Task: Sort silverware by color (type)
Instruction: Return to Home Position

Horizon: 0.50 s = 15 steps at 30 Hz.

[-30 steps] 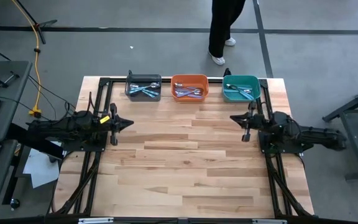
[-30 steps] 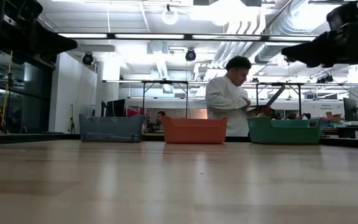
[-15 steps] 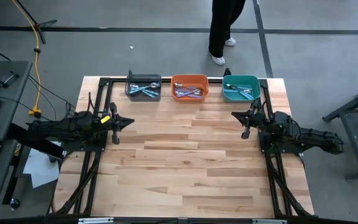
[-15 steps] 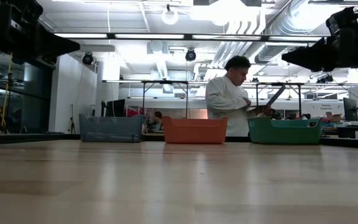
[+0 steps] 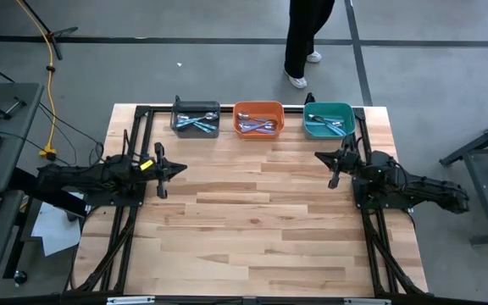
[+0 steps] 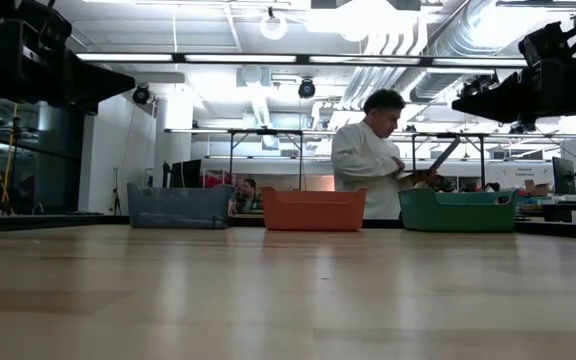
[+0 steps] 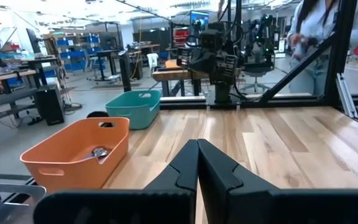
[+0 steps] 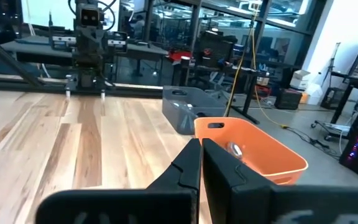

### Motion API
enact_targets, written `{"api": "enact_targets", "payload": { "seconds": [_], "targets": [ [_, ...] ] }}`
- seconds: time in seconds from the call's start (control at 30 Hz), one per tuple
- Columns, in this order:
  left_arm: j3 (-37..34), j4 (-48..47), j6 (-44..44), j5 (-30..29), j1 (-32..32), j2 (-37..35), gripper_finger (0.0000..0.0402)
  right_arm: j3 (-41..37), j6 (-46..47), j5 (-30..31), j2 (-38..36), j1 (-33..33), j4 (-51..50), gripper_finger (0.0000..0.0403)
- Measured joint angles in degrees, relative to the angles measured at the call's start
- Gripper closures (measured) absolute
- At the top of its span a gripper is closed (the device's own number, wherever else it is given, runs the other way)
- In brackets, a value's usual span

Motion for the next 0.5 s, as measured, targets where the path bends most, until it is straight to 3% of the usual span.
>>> {"api": "enact_targets", "payload": {
  "seconds": [0.5],
  "targets": [
    [0.0, 0.0, -3.1, 0.0, 0.0, 1.8, 0.0401, 0.0, -0.6, 0.0, 0.0, -0.4, 0.0, 0.0402]
  ]
}}
